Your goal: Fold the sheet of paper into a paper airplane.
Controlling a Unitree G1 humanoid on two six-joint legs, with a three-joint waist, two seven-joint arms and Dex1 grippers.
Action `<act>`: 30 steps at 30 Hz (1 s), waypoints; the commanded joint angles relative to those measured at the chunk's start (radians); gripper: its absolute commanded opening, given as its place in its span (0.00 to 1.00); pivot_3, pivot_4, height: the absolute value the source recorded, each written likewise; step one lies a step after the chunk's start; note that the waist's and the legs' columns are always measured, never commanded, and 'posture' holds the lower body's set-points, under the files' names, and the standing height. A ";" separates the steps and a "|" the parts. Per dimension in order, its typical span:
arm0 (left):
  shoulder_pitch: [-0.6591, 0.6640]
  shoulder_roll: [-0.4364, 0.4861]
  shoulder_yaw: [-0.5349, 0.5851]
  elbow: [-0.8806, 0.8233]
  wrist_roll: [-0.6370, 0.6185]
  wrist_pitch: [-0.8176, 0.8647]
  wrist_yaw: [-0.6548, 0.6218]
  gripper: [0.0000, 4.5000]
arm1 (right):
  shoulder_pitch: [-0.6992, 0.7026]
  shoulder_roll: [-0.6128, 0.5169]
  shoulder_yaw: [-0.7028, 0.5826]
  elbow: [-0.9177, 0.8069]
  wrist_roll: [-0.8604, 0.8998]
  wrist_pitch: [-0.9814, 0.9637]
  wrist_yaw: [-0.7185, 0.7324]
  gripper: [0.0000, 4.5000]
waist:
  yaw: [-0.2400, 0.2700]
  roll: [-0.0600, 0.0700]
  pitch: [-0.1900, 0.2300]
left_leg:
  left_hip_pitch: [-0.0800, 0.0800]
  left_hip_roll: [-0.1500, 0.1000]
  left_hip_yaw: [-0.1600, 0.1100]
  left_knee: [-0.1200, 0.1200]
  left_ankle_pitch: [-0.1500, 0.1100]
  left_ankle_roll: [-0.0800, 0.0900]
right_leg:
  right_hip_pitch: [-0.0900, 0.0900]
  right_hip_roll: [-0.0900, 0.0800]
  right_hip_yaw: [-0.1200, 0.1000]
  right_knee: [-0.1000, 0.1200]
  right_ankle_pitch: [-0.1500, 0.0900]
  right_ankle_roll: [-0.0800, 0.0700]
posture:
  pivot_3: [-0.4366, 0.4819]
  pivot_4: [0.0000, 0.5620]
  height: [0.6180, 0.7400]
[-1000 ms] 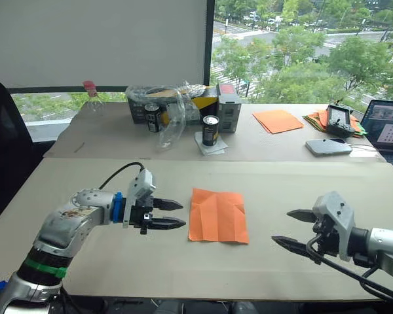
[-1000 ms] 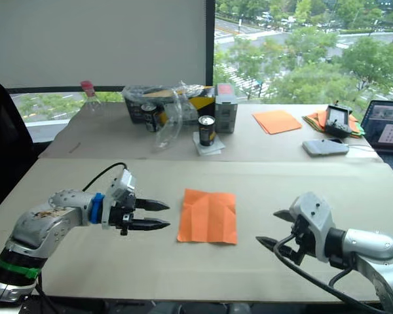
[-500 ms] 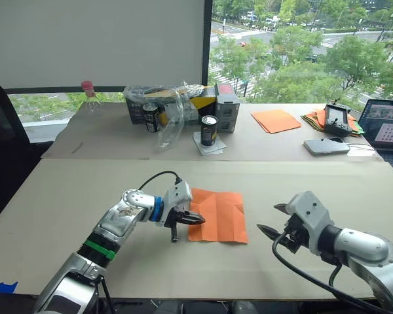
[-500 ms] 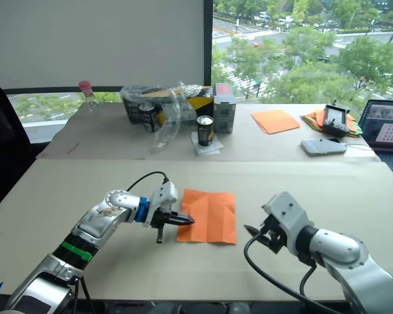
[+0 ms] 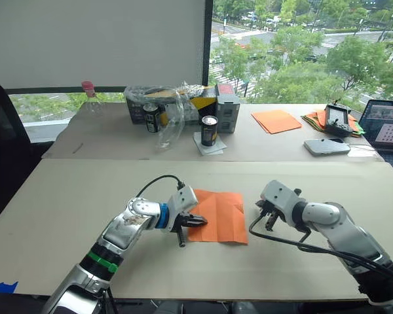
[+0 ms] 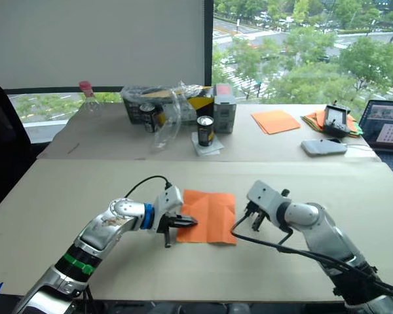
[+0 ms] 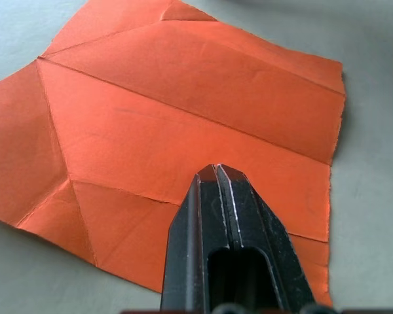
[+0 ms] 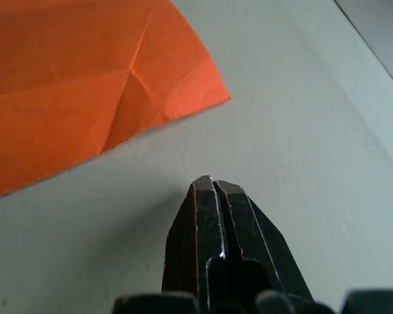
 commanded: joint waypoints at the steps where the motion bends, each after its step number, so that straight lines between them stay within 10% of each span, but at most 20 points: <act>1: 0.027 0.017 -0.011 -0.002 0.020 0.047 0.024 0.00 | -0.039 0.014 0.036 0.051 -0.036 -0.075 0.063 0.01 | -0.002 0.000 0.000 | 0.001 0.000 0.000 0.000 0.000 0.000 | 0.001 0.000 0.001 0.000 0.000 0.000 | 0.48 0.27 0.43; 30: 0.043 0.078 0.054 0.043 0.021 0.038 0.057 0.00 | -0.204 0.418 -0.009 0.202 0.157 -0.078 0.192 0.01 | -0.019 0.000 -0.001 | 0.014 0.000 0.000 -0.004 0.000 0.000 | 0.009 0.002 0.002 0.000 0.000 0.000 | 0.48 0.27 0.43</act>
